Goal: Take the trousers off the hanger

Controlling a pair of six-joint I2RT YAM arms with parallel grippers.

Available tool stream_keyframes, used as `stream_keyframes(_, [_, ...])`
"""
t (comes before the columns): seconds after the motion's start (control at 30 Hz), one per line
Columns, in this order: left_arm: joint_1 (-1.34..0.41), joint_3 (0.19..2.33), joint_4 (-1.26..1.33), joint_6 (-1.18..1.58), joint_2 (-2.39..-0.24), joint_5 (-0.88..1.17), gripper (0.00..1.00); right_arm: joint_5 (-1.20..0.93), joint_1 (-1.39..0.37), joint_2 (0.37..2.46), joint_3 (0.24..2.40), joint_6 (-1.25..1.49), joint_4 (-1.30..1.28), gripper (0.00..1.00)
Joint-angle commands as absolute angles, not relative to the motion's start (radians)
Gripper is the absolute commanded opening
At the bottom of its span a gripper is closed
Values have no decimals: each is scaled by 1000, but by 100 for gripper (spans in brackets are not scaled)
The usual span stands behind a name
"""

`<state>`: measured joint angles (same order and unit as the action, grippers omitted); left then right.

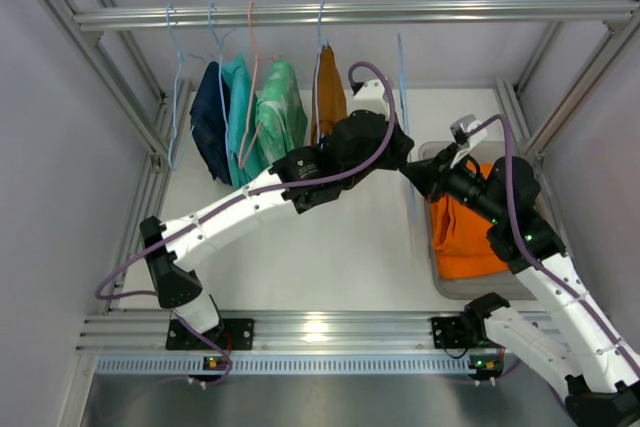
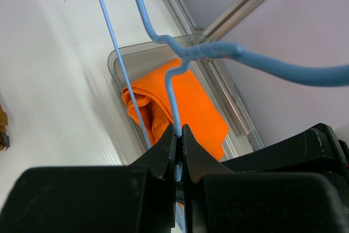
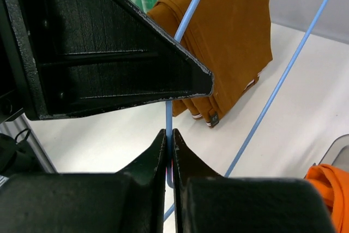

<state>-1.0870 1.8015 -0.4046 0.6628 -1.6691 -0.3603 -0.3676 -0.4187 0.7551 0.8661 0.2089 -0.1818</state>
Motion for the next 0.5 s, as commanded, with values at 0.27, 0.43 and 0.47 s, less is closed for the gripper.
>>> stream_keyframes(0.27, [-1098, 1789, -298, 542, -1623, -308, 75, -273, -422, 661, 920, 261, -161, 0])
stream_keyframes(0.43, [-1072, 1787, -267, 453, -1579, -261, 99, -247, -417, 637, 916, 301, -190, 0])
stream_keyframes(0.47, [-1062, 1787, -264, 446, -1569, -253, 99, -236, -416, 634, 916, 307, -198, 0])
